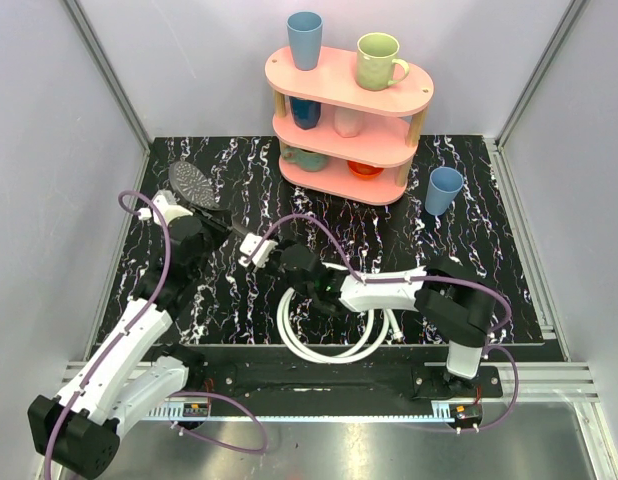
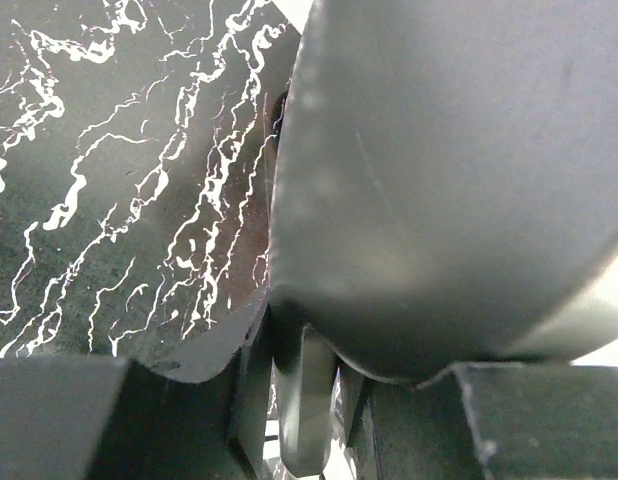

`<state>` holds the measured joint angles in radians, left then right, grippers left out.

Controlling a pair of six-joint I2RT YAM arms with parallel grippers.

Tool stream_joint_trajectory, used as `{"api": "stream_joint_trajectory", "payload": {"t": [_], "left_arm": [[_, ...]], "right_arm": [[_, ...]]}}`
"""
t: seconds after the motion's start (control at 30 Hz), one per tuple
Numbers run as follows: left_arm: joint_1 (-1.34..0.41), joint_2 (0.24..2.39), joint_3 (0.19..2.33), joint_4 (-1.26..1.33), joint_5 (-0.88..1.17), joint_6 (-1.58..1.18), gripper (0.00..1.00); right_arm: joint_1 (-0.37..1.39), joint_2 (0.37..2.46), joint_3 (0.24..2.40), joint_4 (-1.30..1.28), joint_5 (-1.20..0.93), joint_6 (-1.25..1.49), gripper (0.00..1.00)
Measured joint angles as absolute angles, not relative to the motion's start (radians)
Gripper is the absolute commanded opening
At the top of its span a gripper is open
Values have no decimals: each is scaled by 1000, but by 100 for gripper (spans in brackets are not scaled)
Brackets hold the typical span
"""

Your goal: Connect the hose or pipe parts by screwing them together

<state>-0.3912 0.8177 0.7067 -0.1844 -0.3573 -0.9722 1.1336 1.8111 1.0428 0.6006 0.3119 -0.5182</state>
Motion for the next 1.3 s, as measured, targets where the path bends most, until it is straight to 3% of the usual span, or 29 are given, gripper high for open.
{"api": "stream_joint_trajectory", "payload": {"t": [0.07, 0.2, 0.37, 0.47, 0.73, 0.93, 1.0, 1.07, 1.17, 1.2, 1.3], "left_arm": [[-391, 815, 707, -200, -365, -982, 0], [-391, 790, 709, -212, -383, -1009, 0], [-388, 739, 668, -168, -386, -999, 0], [-382, 662, 543, -37, -369, -964, 0], [-377, 560, 264, 476, -224, -801, 0], [-377, 611, 160, 836, -132, -727, 0], [-377, 636, 152, 896, -108, -707, 0], [-377, 658, 152, 926, -88, -699, 0], [-378, 679, 152, 960, -61, -691, 0], [-379, 679, 152, 943, -50, -677, 0], [-381, 682, 157, 854, -62, -666, 0]], "right_arm": [[1140, 1831, 1062, 598, 351, -519, 21], [1150, 1835, 1086, 590, 388, -500, 0], [1147, 1835, 1120, 543, 370, -469, 0], [1117, 1834, 1144, 447, 255, -421, 0], [871, 1843, 1237, 251, -555, -201, 0], [743, 1987, 1420, 208, -1126, -70, 0], [725, 2033, 1459, 214, -1237, -25, 13], [715, 2049, 1471, 220, -1292, 3, 37], [706, 2049, 1472, 227, -1309, 45, 58], [701, 2048, 1472, 235, -1305, 57, 69], [670, 2020, 1452, 250, -1235, 71, 87]]}}
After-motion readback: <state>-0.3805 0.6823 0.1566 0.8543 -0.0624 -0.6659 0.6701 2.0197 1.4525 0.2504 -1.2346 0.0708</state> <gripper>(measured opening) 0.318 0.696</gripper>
